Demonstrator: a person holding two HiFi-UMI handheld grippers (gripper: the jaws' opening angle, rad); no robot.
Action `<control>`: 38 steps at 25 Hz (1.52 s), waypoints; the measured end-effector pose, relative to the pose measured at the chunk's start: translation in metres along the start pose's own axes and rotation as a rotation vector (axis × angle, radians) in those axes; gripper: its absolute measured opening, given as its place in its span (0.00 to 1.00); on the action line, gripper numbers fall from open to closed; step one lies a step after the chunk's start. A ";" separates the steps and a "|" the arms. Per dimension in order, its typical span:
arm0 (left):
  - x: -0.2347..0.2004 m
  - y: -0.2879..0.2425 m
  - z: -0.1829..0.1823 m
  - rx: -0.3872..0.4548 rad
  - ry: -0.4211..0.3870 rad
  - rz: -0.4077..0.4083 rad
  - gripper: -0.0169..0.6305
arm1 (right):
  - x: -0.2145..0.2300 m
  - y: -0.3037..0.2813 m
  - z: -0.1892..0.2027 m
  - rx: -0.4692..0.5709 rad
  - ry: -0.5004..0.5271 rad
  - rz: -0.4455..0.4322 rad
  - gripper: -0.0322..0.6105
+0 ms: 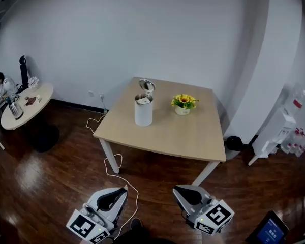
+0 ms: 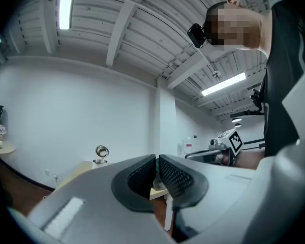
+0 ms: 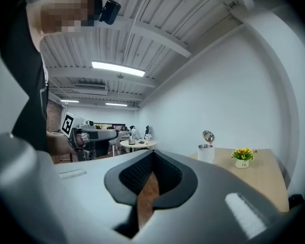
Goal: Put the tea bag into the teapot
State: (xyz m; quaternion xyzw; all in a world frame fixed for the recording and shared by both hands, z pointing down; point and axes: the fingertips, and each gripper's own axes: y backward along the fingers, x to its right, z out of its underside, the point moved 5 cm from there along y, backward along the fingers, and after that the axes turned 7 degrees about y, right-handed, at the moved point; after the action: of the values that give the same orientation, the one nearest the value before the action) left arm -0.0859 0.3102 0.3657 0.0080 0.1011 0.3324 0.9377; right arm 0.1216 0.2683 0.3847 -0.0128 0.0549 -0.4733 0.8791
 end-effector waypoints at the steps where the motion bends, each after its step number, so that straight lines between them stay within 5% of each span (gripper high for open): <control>1: -0.011 -0.005 -0.002 -0.001 0.004 0.001 0.06 | 0.005 -0.010 -0.001 -0.002 -0.006 0.003 0.05; 20: -0.151 -0.066 -0.016 -0.004 0.058 0.066 0.06 | 0.070 -0.140 -0.017 -0.057 0.013 0.049 0.05; 38: -0.246 -0.199 -0.021 -0.009 0.055 0.010 0.06 | 0.208 -0.239 -0.009 -0.045 0.018 -0.035 0.05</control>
State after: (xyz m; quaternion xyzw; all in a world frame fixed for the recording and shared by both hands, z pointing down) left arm -0.1534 0.0002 0.3737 -0.0048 0.1254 0.3376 0.9329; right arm 0.0358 -0.0365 0.3763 -0.0291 0.0731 -0.4875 0.8696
